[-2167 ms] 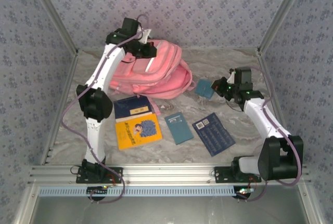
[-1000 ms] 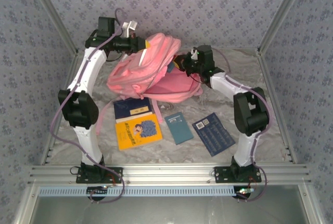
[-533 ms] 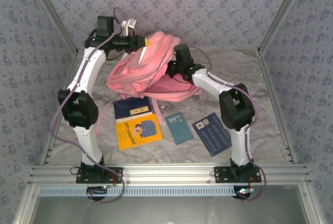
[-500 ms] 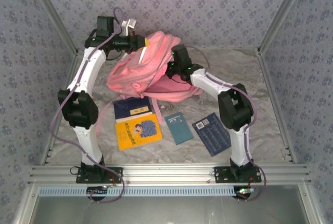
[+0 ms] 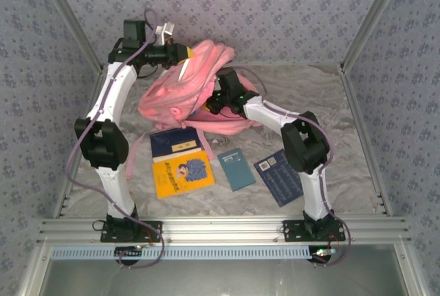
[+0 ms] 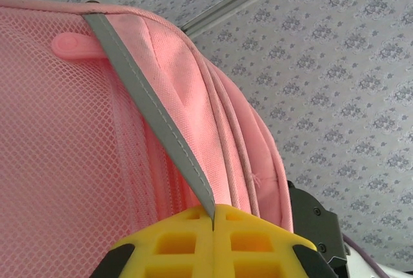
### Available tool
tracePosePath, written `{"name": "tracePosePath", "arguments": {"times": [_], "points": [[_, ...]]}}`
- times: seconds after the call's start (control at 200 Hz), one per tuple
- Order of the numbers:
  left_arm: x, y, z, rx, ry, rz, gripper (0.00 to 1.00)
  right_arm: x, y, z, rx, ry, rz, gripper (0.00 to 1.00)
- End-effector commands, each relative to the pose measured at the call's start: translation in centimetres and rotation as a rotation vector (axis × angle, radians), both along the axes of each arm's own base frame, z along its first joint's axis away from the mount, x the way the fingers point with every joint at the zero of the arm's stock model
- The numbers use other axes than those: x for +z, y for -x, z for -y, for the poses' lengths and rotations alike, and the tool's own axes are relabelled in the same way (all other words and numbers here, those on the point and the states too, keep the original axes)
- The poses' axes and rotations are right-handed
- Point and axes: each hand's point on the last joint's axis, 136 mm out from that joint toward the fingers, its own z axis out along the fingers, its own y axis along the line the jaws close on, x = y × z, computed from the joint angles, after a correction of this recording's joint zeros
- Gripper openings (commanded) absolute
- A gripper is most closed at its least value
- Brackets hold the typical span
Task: Pack the student bag
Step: Place the card holder in the student bag, then close the student bag at the top-center of the table.
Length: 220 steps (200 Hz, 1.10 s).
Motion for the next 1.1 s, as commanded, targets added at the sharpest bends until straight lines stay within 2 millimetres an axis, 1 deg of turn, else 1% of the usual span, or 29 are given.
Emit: {"name": "tracePosePath", "arguments": {"times": [0.0,0.04,0.055,0.085,0.17,0.25,0.32,0.385,0.405,0.41,0.42,0.445,0.57,0.66,0.719,0.769,0.824,0.849,0.879,0.959,0.999,1.009,1.019,1.029,1.094], "points": [[6.2,0.5,0.0,-0.036,0.056,0.215,0.0,5.2,0.7,3.1,-0.02,0.003,0.126,0.91],[6.0,0.1,-0.1,-0.022,0.046,0.211,0.0,5.0,1.0,4.6,-0.046,0.033,0.12,0.92],[5.9,0.0,-0.2,-0.015,0.039,0.207,0.0,4.5,1.2,5.2,-0.057,0.053,0.11,0.92],[5.8,-0.4,-0.3,0.0,0.023,0.207,0.0,4.4,1.6,6.4,-0.076,0.086,0.105,0.93],[5.5,-1.6,-0.7,0.046,-0.019,0.207,0.0,3.1,3.1,9.7,-0.119,0.195,0.092,0.94],[4.9,-2.7,-1.2,0.087,-0.062,0.206,0.0,2.0,4.7,11.9,-0.127,0.283,0.098,0.94],[3.9,-4.0,-1.8,0.143,-0.105,0.202,0.0,0.7,6.3,14.0,-0.14,0.379,0.082,0.94],[3.3,-4.9,-2.2,0.182,-0.13,0.213,0.0,0.0,7.6,15.8,-0.158,0.447,0.073,0.93],[3.2,-5.2,-2.3,0.188,-0.136,0.221,0.0,0.4,7.8,16.2,-0.16,0.459,0.086,0.93],[3.1,-5.3,-2.3,0.19,-0.138,0.223,0.0,-0.1,8.1,16.4,-0.157,0.471,0.078,0.93],[3.1,-5.4,-2.4,0.194,-0.142,0.226,0.0,-0.6,8.4,16.7,-0.155,0.484,0.073,0.93],[2.9,-5.9,-2.6,0.209,-0.153,0.233,0.0,-0.7,8.7,17.2,-0.155,0.507,0.089,0.93],[2.3,-7.8,-3.8,0.28,-0.211,0.248,0.0,-2.0,12.1,17.9,-0.067,0.601,0.116,0.92],[2.1,-8.4,-4.4,0.325,-0.255,0.267,0.0,-3.2,14.7,18.0,0.005,0.679,0.126,0.92],[1.7,-8.5,-4.3,0.336,-0.288,0.273,0.01,-3.9,16.2,17.9,0.054,0.718,0.128,0.92],[0.9,-8.3,-3.8,0.323,-0.304,0.258,0.05,-4.4,17.4,17.6,0.085,0.744,0.124,0.92],[-0.1,-8.0,-3.0,0.3,-0.316,0.237,0.15,-5.0,18.7,17.5,0.119,0.772,0.113,0.92],[-1.3,-7.5,-2.6,0.281,-0.331,0.196,0.2,-5.1,19.0,17.2,0.131,0.778,0.118,0.92],[-2.1,-7.0,-2.1,0.263,-0.337,0.172,0.25,-5.4,19.8,17.6,0.149,0.807,0.1,0.92],[-3.8,-5.3,-0.5,0.214,-0.323,0.102,0.37,-5.6,21.1,17.7,0.176,0.837,0.095,0.92],[-4.4,-4.4,0.1,0.201,-0.323,0.084,0.41,-5.5,21.5,17.7,0.182,0.834,0.089,0.92],[-4.2,-4.0,0.2,0.2,-0.324,0.085,0.42,-5.5,21.7,17.7,0.184,0.832,0.086,0.92],[-4.6,-3.6,0.3,0.196,-0.33,0.076,0.42,-5.6,21.8,17.8,0.186,0.83,0.083,0.92],[-4.3,-3.5,0.4,0.2,-0.328,0.094,0.43,-5.6,22.0,17.8,0.19,0.826,0.081,0.92],[-4.6,-1.7,0.5,0.219,-0.343,0.102,0.48,-5.9,22.9,17.8,0.204,0.796,0.062,0.91]]}}
